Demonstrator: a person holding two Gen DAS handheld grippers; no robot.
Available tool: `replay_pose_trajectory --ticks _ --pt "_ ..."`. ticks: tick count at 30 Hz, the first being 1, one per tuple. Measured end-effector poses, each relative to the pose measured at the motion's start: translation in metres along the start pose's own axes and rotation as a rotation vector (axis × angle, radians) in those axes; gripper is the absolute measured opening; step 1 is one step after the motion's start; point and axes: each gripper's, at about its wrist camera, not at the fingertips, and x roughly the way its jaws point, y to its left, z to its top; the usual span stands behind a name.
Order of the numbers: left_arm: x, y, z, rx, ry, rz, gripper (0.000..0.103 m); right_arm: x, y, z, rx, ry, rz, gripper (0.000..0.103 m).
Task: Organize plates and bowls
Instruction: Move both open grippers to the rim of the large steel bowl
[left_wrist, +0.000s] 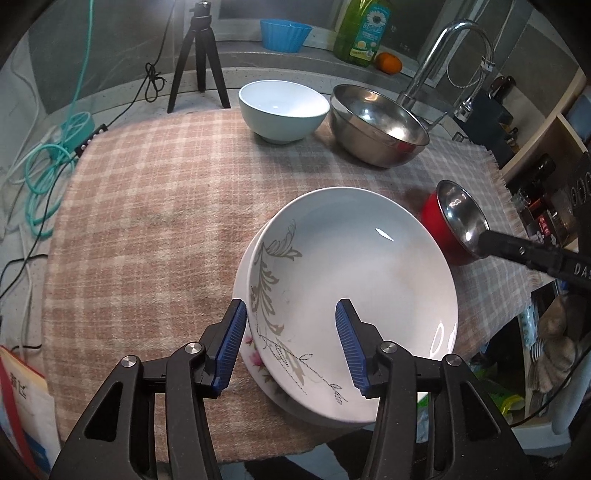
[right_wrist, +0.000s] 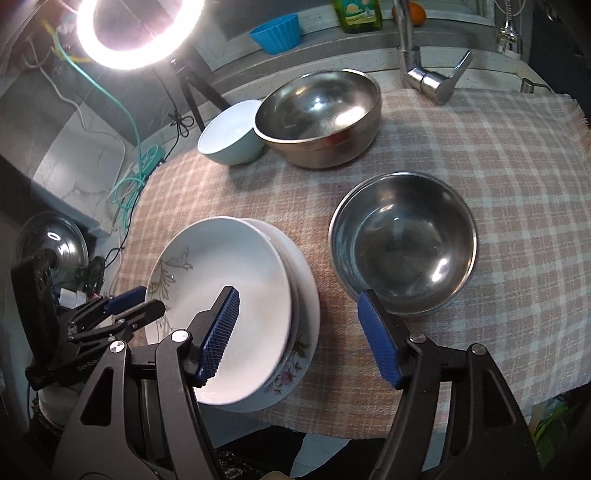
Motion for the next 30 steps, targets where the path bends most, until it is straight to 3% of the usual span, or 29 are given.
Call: replay_pose_trajectory --ticks 11,22,30 --pt "-0.004 0.005 0.013 -0.036 -0.034 0.018 0.049 -0.029 -0.020 0.021 0.019 -0.077 -0.007 0.069" --pt "-0.007 -0.011 0.057 -0.077 -0.075 -0.096 0.049 -0.048 -0.055 0.060 0.055 -0.113 0.023 0.069" --pt "0.016 -0.028 0.096 -0.143 -0.065 -0.201 0.049 -0.027 -0.079 0.096 0.121 -0.096 0.094 0.069"
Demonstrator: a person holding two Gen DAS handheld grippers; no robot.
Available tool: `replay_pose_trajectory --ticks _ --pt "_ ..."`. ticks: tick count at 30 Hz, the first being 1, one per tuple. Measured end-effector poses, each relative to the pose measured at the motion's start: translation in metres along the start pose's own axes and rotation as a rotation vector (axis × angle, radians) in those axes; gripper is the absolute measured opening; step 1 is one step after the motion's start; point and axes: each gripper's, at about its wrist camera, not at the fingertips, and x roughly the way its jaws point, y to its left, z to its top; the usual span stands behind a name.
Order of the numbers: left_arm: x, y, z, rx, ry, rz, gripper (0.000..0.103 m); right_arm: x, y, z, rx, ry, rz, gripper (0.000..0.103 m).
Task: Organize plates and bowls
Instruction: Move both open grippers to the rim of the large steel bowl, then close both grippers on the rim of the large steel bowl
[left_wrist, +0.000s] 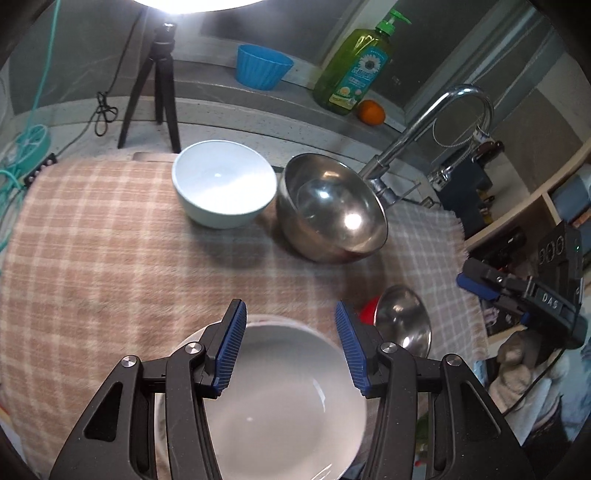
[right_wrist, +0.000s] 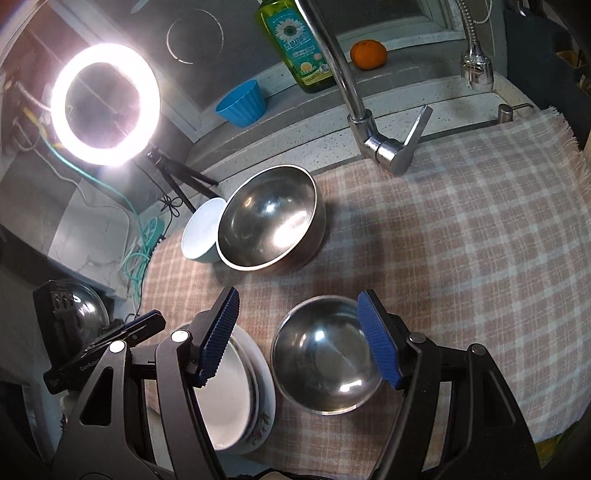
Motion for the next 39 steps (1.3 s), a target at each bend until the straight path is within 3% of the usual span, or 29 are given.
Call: replay_pose_trajectory --ticks 12,19,33,39 --pt "0.045 0.003 0.040 -0.144 0.019 -0.060 0.049 0.050 -0.024 0.040 0.133 0.065 0.094 0.069" --pt "0.064 0.006 0.054 -0.195 0.032 -0.059 0.049 0.077 -0.029 0.051 0.154 0.103 0.091 0.057" --pt "0.095 0.009 0.062 -0.210 0.080 -0.034 0.049 0.113 -0.031 0.061 0.163 0.155 0.066 0.042" --pt "0.104 0.010 0.060 -0.208 0.103 -0.039 0.045 0.123 -0.026 0.059 0.147 0.183 0.044 0.027"
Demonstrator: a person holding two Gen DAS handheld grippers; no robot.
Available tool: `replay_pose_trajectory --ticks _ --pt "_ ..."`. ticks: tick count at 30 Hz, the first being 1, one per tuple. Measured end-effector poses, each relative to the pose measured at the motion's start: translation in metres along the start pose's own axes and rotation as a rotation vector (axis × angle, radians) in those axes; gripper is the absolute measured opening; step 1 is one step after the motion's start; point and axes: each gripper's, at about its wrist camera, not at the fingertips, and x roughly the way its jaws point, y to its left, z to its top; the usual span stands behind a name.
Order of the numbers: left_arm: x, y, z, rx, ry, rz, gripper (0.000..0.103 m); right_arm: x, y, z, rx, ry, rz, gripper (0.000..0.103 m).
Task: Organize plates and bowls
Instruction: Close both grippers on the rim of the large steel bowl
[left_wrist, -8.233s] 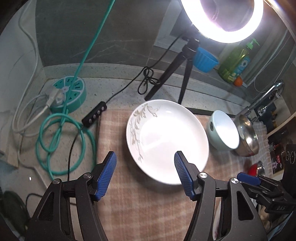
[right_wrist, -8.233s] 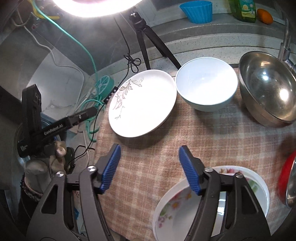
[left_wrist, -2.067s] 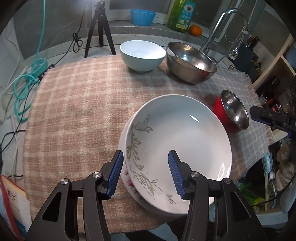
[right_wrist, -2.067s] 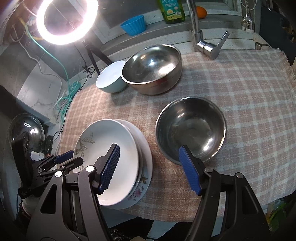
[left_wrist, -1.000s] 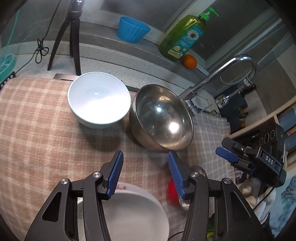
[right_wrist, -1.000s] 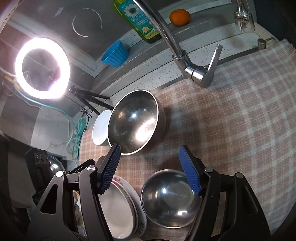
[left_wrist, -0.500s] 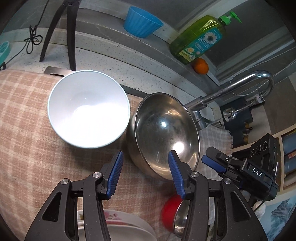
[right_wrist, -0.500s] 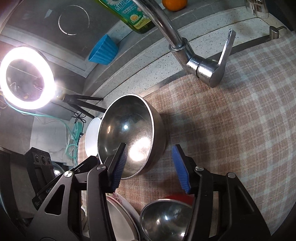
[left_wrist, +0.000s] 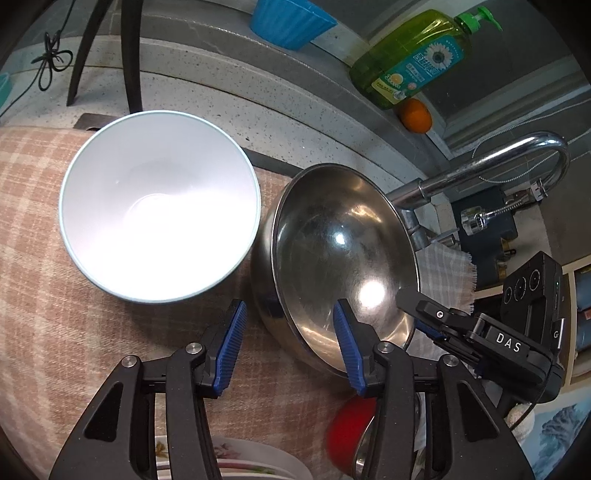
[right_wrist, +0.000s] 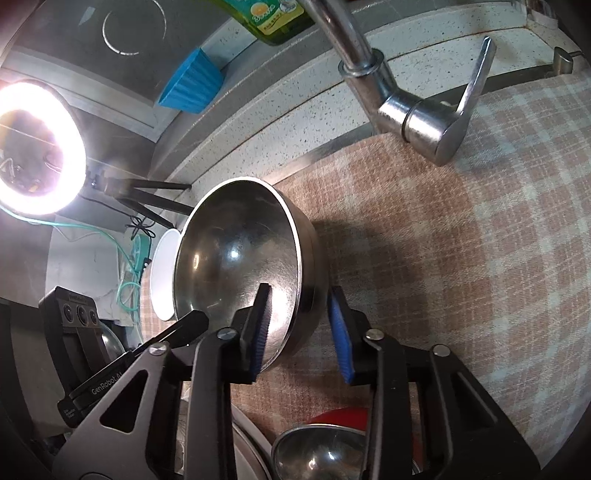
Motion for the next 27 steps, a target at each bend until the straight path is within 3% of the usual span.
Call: replay_pose_trajectory --ticks 4,8,27 --pt "0.002 0.000 0.000 0.008 -0.001 0.008 0.036 0.001 0.000 -0.001 -0.006 0.001 -0.022 0.021" --pt "0.003 0.000 -0.001 0.014 -0.006 0.018 0.034 0.001 0.000 -0.002 -0.009 0.005 -0.030 0.020" --pt "-0.038 -0.006 -0.022 0.081 -0.050 0.002 0.034 -0.030 0.026 -0.042 -0.057 -0.030 -0.032 0.020"
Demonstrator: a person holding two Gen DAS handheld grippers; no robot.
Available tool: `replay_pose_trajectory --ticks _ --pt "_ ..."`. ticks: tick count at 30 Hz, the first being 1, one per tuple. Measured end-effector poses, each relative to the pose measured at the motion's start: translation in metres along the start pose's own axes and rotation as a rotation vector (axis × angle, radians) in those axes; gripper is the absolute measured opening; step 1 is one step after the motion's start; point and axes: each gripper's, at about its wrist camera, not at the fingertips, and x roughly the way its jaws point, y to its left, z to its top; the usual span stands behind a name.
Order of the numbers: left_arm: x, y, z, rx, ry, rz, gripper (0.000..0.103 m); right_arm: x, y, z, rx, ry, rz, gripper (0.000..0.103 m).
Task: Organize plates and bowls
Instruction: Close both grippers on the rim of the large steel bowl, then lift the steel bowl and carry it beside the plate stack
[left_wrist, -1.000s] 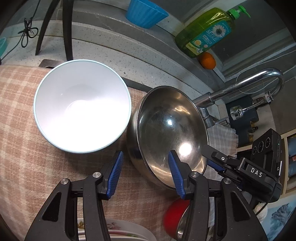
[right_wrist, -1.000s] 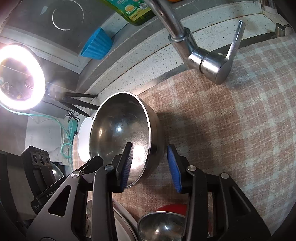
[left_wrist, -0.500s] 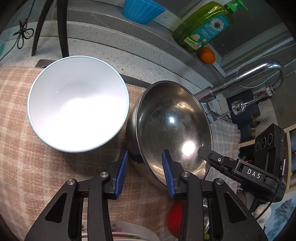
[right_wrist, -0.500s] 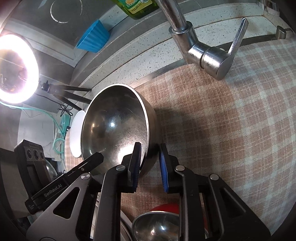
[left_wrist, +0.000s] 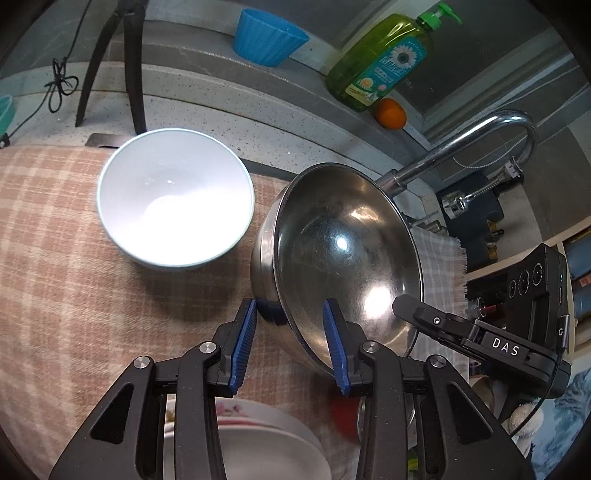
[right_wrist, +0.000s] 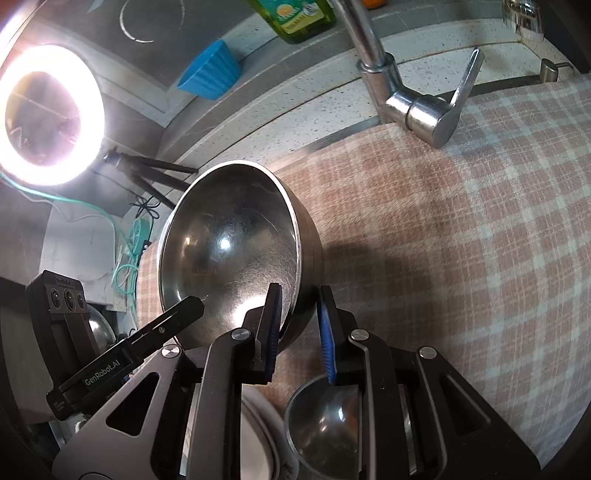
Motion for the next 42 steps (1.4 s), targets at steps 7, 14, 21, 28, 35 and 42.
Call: replay_pose_trajectory --ticks 7,14,21,28,35,42 --pt "-0.032 0.008 -0.011 0.004 -0.031 -0.011 0.034 -0.011 0.026 -0.018 -0.028 -0.017 0.022 0.020" --pt "-0.069 0.031 -0.027 -0.001 -0.065 0.007 0.034 -0.010 0.067 -0.044 -0.084 -0.013 0.051 0.020" --pt "-0.109 0.063 -0.049 -0.033 -0.104 0.043 0.034 0.008 0.112 -0.071 -0.153 0.024 0.074 0.020" --pt "-0.144 0.101 -0.070 -0.100 -0.145 0.076 0.034 0.027 0.152 -0.099 -0.216 0.079 0.110 0.020" --pt "-0.169 0.137 -0.095 -0.171 -0.165 0.099 0.034 0.055 0.194 -0.129 -0.284 0.142 0.132 0.020" --pt "-0.178 0.163 -0.121 -0.237 -0.165 0.129 0.034 0.078 0.217 -0.151 -0.343 0.199 0.120 0.020"
